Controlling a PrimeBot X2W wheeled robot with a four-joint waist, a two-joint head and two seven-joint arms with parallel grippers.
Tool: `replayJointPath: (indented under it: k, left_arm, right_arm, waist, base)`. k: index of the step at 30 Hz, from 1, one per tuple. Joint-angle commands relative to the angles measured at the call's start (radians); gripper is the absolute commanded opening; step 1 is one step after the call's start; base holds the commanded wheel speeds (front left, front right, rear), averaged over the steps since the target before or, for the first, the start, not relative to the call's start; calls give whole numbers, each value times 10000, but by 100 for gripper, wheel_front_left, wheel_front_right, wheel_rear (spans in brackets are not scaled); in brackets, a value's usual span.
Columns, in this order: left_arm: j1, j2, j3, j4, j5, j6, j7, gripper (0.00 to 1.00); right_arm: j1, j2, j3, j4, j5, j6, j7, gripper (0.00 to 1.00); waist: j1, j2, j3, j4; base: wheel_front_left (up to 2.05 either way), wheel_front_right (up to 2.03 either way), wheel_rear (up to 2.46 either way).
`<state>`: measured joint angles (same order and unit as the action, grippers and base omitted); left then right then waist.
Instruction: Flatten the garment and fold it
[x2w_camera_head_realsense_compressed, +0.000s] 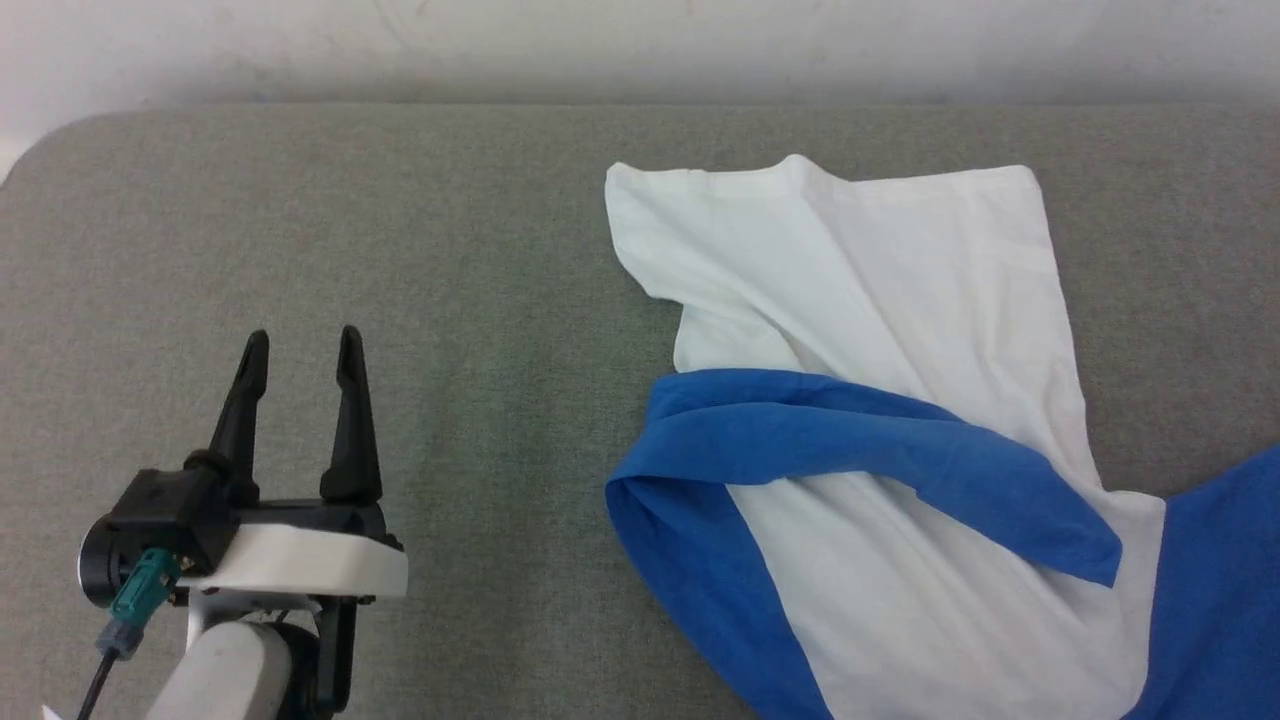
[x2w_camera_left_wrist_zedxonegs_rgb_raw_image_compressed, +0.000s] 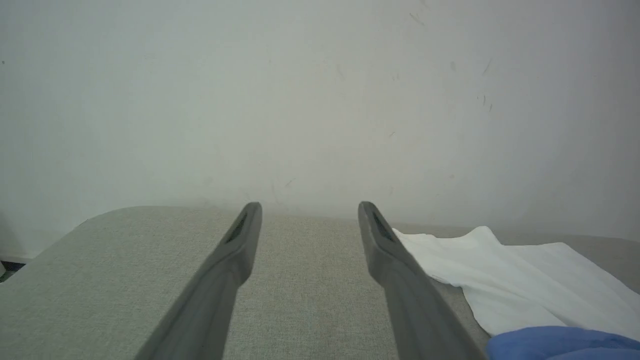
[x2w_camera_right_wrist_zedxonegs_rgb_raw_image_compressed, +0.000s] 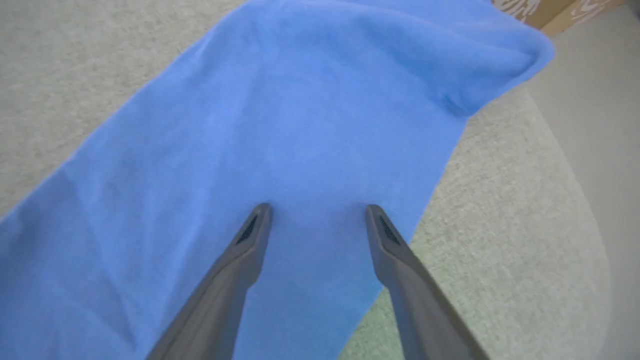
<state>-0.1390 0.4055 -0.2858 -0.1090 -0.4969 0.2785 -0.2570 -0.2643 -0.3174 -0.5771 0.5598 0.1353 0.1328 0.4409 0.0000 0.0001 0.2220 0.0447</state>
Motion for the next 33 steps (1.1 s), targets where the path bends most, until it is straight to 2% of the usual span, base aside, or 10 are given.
replayJointPath:
  k: [1, 3, 6, 8, 9, 10, 15, 20, 25, 33]
  left_arm:
    - [153, -107, 155, -5, 154, -145, -46, 100]
    - [328, -297, 352, 87, 389, -449, -46, 100]
    - [526, -465, 376, 317, 579, -1140, -46, 100]
    - [579, -481, 425, 547, 864, -1400, -47, 100]
    - [585, -561, 508, 595, 948, -1487, -47, 100]
    - [595, -667, 621, 608, 1013, -1552, -47, 100]
    - [745, -1108, 1034, 734, 1381, -1866, -47, 100]
    - [973, -1409, 1390, 894, 1612, -2154, -47, 100]
    - [1280, -1691, 1621, 1007, 1759, -2419, -47, 100]
    - [1513, -2189, 1840, 1099, 1997, -2779, -47, 100]
  right_arm:
    - [-153, -103, -85, 169, -175, -21, -98, 100]
    - [-252, -164, -251, 575, -437, -21, -300, 100]
    - [-397, -166, -489, 1174, -702, -21, -619, 100]
    - [-515, -90, -482, 1536, -761, -21, -674, 100]
    - [-544, -47, -424, 1684, -760, -21, -710, 38]
    - [-562, -19, -345, 1794, -750, -21, -792, 0]
    - [-674, -12, 2, 2058, -519, -21, -1558, 0]
    - [-704, -69, 868, 1482, -52, -21, -2346, 0]
    - [-370, 157, 1993, -214, 511, -21, -2267, 0]
    - [1081, 1389, 3704, -3074, 976, -21, -923, 0]
  waist:
    - [0, -1, 261, 268]
    - [0, -1, 300, 299]
    - [0, -1, 339, 292]
    - [0, -1, 343, 258]
    - [0, -1, 338, 240]
    - [0, -1, 325, 216]
    - [0, -1, 49, 56]
    - [0, -1, -483, -152]
    - [0, -1, -950, -347]
    - [0, -1, -1084, -403]
  base:
    - [0, 0, 0]
    - [0, 0, 0]
    - [0, 0, 0]
    - [0, 0, 0]
    - [0, 0, 0]
    - [0, 0, 0]
    - [0, 0, 0]
    - [0, 0, 0]
    - [0, 0, 0]
    - [0, 0, 0]
